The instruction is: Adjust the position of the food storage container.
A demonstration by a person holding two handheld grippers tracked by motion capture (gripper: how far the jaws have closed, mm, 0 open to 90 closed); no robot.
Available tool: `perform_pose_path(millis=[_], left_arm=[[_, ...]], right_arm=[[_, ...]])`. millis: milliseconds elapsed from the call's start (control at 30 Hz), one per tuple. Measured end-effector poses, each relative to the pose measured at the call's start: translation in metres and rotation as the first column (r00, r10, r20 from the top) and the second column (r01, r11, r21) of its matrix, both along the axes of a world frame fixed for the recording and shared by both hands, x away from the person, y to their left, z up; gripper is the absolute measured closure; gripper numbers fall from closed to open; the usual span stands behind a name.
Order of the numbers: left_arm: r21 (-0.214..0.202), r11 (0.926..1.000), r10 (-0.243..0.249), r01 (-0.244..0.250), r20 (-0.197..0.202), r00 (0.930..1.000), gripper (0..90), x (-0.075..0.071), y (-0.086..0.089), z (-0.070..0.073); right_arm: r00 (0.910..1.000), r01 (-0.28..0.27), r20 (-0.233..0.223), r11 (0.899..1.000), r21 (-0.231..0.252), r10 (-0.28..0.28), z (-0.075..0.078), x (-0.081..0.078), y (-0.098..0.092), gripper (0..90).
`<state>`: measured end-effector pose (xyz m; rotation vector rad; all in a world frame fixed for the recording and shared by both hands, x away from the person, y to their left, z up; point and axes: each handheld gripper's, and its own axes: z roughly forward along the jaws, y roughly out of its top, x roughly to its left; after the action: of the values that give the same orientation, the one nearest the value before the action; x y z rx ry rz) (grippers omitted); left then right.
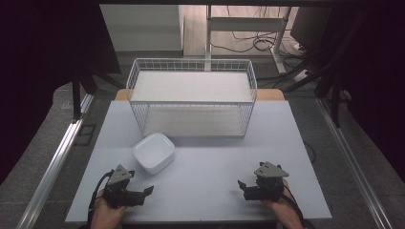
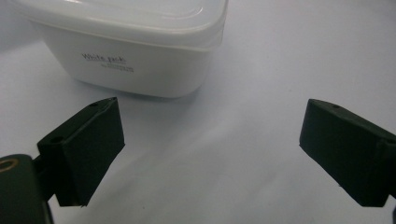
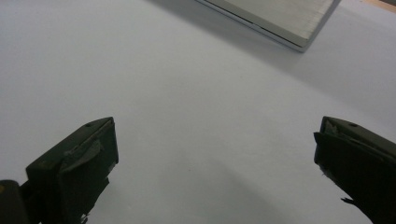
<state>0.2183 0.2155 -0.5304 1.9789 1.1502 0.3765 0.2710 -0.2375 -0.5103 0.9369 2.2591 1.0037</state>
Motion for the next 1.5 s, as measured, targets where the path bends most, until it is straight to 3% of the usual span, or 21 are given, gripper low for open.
perform_pose_path(millis=[100,267,400,600,700,733,833,900,1167,1233,1400,1500], left_arm=[[-0.004,1.0000,-0.004,0.004,0.012,0.9999,7.3,0.000,0.000,-0.001],[-0.010,0.9999,0.010,-0.009,0.030,0.9995,6.7,0.001,0.005,-0.001],[-0.053,0.9986,0.006,-0.005,0.024,0.9997,5.1,0.002,0.009,-0.001],[-0.026,0.9997,0.003,-0.003,0.008,1.0000,3.8,0.001,0.012,0.000],[-0.040,0.9991,-0.013,0.014,0.017,0.9998,2.8,0.001,0.016,0.001],[-0.056,0.9984,-0.003,0.004,0.028,0.9996,3.2,0.001,0.020,0.004],[-0.037,0.9992,0.017,-0.016,0.031,0.9994,6.0,0.003,0.023,0.005],[-0.022,0.9987,0.047,-0.047,0.021,0.9987,8.9,0.007,0.030,0.004],[-0.076,0.9920,0.103,-0.101,0.025,0.9944,31.0,0.020,0.054,0.006],[-0.084,0.9866,0.142,-0.140,0.014,0.9898,37.2,0.029,0.067,0.004],[-0.071,0.9797,0.188,-0.188,0.001,0.9821,55.7,0.052,0.078,0.003],[-0.054,0.9809,0.187,-0.187,0.002,0.9823,69.0,0.062,0.078,0.002]], right_arm=[[1.0000,0.000,0.009,1.000,-0.028,0.000,0.000,-0.001,0.002,0.0],[1.0000,0.000,-0.002,0.999,-0.034,0.000,0.001,-0.002,0.004,0.0],[0.9999,0.013,-0.010,1.000,-0.015,-0.013,0.001,-0.001,0.005,0.0],[0.9992,0.004,-0.041,1.000,0.012,-0.003,0.002,0.000,0.003,0.0],[0.9981,-0.011,-0.061,1.000,0.024,0.013,0.004,0.000,0.003,0.0],[0.9981,-0.013,-0.061,1.000,0.028,0.015,0.004,0.000,0.003,0.0],[0.9981,-0.013,-0.059,0.999,0.038,0.016,0.005,0.000,0.002,0.0],[0.9983,-0.016,-0.056,0.999,0.046,0.018,0.007,0.001,0.001,0.0],[0.9984,0.005,-0.057,0.999,0.051,-0.002,0.010,0.001,0.001,1.0],[0.9981,0.012,-0.061,0.998,0.062,-0.008,0.010,0.002,0.000,1.9],[0.9978,0.005,-0.066,0.998,0.067,0.000,0.010,0.002,0.001,3.4],[0.9976,0.000,-0.070,0.998,0.065,0.005,0.010,0.002,0.003,3.9]])
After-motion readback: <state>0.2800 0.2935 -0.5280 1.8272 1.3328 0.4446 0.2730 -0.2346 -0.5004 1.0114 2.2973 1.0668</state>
